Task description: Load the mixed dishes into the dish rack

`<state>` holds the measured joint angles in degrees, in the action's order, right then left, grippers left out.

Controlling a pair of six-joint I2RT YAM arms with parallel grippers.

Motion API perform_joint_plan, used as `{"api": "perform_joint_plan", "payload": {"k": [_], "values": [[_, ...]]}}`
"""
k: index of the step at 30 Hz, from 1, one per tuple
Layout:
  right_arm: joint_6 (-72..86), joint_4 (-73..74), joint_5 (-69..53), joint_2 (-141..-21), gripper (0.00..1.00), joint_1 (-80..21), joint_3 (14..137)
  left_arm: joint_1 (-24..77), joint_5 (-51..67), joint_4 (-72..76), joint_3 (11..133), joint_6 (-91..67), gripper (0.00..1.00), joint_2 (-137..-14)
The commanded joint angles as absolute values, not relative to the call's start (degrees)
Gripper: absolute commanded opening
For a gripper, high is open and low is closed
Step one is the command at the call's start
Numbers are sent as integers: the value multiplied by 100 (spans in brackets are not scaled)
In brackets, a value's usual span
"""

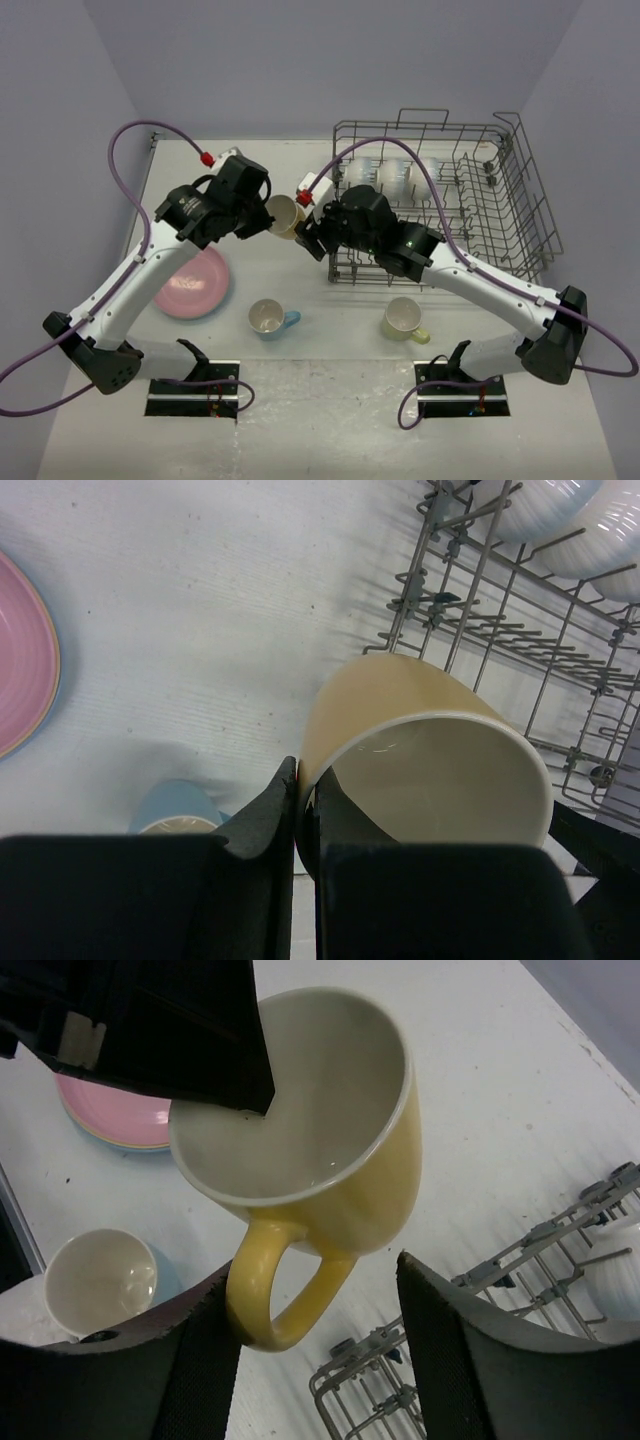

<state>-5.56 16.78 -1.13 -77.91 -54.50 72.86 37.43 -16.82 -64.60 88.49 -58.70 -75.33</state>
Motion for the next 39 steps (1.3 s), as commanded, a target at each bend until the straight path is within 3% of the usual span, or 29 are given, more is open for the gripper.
{"api": "perform_joint_plan", "payload": {"k": [1,3,5,6,8,14,16,17,20,24,29,33,39], "values": [[-501,1644,88,-7849,59,-5502,7576,3691,-1732,-6003,8903,-6100,0,-7286],[-483,1635,70,-7875,47,-5502,7594,3700,-1662,-5907,8860,-6073,0,-7277],[-440,1617,79,-7875,24,-5502,7602,3691,-1565,-5793,8824,-6073,0,-7269],[-422,1608,88,-7875,19,-5502,7603,3691,-1521,-5748,8772,-6038,0,-7260],[-256,1512,324,-7849,0,-5502,7603,3691,-1477,-5608,8710,-6029,0,-7242],[202,1301,1211,-7752,0,-5502,7559,3691,-1345,-5362,8587,-5845,4,-7225],[228,1345,1563,-7717,0,-5502,7576,3691,-1345,-5283,8561,-5775,25,-7172],[229,1345,1678,-7691,0,-5502,7576,3691,-1345,-5152,8508,-5740,62,-7137],[176,1362,2091,-7585,0,-5493,7611,3691,-1371,-4923,8464,-5634,100,-7005],[44,1415,2505,-7427,0,-5317,7760,3691,-1520,-4790,8525,-5494,100,-6864],[44,2098,2513,-7304,0,-4160,8137,3691,-1880,-4711,8315,-5213,100,-6636],[62,2766,2873,-7654,0,-2860,8665,3691,-1898,-4570,8034,-4835,100,-6679],[-316,3234,3506,-8595,0,-1900,9509,3691,-2030,-4526,7893,-4351,100,-6864]]}}
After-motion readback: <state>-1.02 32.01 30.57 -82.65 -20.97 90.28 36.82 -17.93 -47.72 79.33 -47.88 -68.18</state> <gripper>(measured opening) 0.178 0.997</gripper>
